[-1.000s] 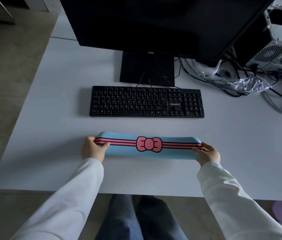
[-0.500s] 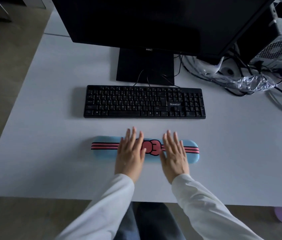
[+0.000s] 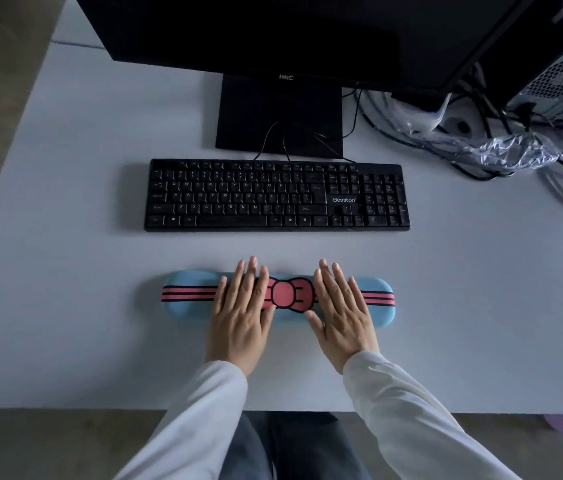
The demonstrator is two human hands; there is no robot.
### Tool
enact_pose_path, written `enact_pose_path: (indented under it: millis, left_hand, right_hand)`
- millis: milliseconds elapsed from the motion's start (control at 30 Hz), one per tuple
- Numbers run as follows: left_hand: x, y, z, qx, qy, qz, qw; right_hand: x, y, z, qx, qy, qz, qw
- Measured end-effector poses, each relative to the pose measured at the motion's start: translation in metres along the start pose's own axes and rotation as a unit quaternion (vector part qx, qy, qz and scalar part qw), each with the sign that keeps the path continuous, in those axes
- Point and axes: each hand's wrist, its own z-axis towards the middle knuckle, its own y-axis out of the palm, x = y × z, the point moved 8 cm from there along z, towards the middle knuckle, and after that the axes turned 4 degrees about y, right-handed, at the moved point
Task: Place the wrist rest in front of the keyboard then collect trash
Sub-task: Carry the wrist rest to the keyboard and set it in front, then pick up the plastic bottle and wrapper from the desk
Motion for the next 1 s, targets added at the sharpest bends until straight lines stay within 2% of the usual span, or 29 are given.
enact_pose_path:
  millis: [333,467,533,600,700,833,1000]
  left_hand:
    - [-0.059,-0.018,-0.013,-0.002,-0.050,0.022,0.999]
    - [-0.079,-0.018,-0.021,0.002,-0.096,0.012,0.995]
    - [-0.097,-0.020,-0.027,0.006,-0.160,-0.022,0.987]
    - [-0.118,-0.024,-0.035,-0.024,-0.241,-0.048,0.969]
    - [-0.131,-0.044,-0.041,-0.009,-0.299,-0.050,0.953]
    - [-0.088,-0.056,-0.028,0.023,-0.291,-0.099,0.951]
    - [0.031,-0.041,0.003,-0.008,-0.193,-0.161,0.968]
  right_hand:
    - [0.041,-0.005,-0.008,-0.007,0.082,-0.024,0.996]
    - [0.067,-0.008,-0.018,-0.008,0.158,0.002,0.987]
    - [0.085,-0.011,-0.032,-0.034,0.194,0.010,0.980]
    - [0.101,-0.016,-0.047,-0.048,0.217,-0.006,0.975]
    - [0.122,-0.035,-0.073,-0.015,0.266,0.009,0.964]
    - [0.149,-0.060,-0.098,0.012,0.327,0.037,0.944]
    - [0.196,-0.095,-0.135,0.042,0.366,0.103,0.924]
